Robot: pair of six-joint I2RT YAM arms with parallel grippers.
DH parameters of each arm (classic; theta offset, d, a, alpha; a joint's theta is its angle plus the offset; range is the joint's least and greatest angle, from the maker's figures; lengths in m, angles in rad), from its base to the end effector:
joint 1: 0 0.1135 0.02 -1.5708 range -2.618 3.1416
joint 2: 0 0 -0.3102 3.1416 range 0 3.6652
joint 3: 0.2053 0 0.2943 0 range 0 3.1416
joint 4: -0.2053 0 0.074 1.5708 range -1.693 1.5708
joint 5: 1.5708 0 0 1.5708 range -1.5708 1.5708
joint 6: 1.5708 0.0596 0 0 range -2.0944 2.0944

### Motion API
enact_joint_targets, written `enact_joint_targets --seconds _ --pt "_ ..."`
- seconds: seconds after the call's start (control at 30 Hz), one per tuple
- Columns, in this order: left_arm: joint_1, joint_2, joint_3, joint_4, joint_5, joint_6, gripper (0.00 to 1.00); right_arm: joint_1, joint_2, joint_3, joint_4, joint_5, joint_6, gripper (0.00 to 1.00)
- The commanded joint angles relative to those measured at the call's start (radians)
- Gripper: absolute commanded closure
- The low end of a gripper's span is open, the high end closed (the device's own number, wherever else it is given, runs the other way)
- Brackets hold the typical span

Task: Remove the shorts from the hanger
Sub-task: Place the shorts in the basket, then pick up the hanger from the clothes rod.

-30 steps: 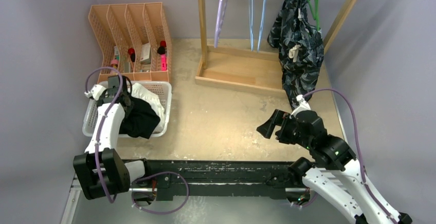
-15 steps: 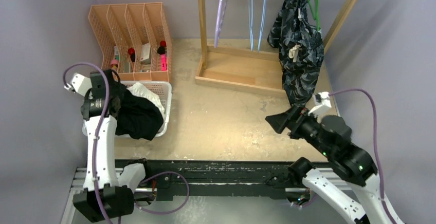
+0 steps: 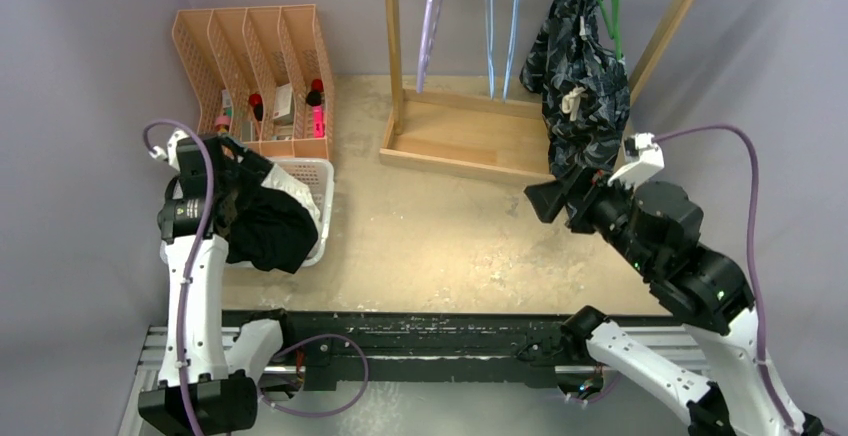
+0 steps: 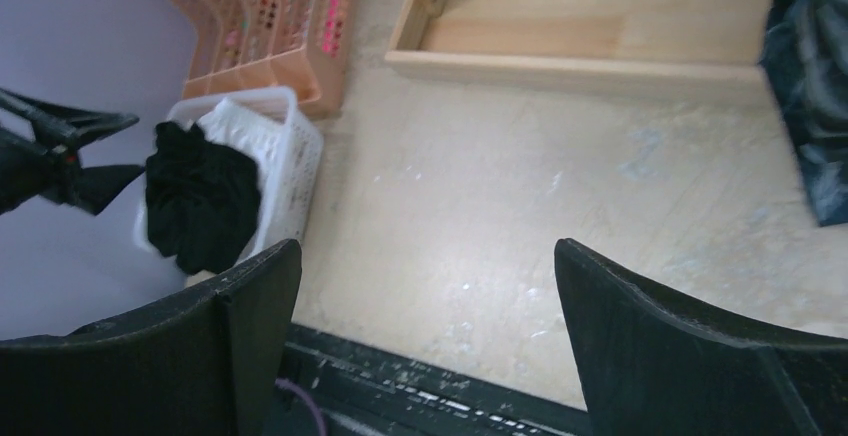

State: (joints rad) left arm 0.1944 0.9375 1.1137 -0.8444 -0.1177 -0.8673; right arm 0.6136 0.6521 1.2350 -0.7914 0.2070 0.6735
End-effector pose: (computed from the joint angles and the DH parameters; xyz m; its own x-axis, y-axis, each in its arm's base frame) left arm 0.2087 0.0482 0.3906 -0.1780 -0.8069 -0.5633 -0.6462 0.5275 -0.5515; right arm 0.0973 0.0536 0.4830 -0.3812 0.4781 -0.7912 -0.2064 0.7903 0.5770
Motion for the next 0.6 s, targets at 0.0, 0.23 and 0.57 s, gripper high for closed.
enact_joint_targets --seconds 0.0,0.23,0.57 --pt "-0.103 -0.016 -0.030 0.118 0.152 0.044 0.22 0.003 0.093 0.156 -0.062 0.168 -0.125 0.04" --pt "-0.347 0.061 -0.049 0.136 0.124 0.070 0.19 0.003 0.310 0.500 -0.241 0.466 -0.159 0.05" --pt "-0.382 0.010 -0.035 0.047 -0.163 0.231 0.11 0.002 0.545 0.807 -0.350 0.640 -0.312 0.01"
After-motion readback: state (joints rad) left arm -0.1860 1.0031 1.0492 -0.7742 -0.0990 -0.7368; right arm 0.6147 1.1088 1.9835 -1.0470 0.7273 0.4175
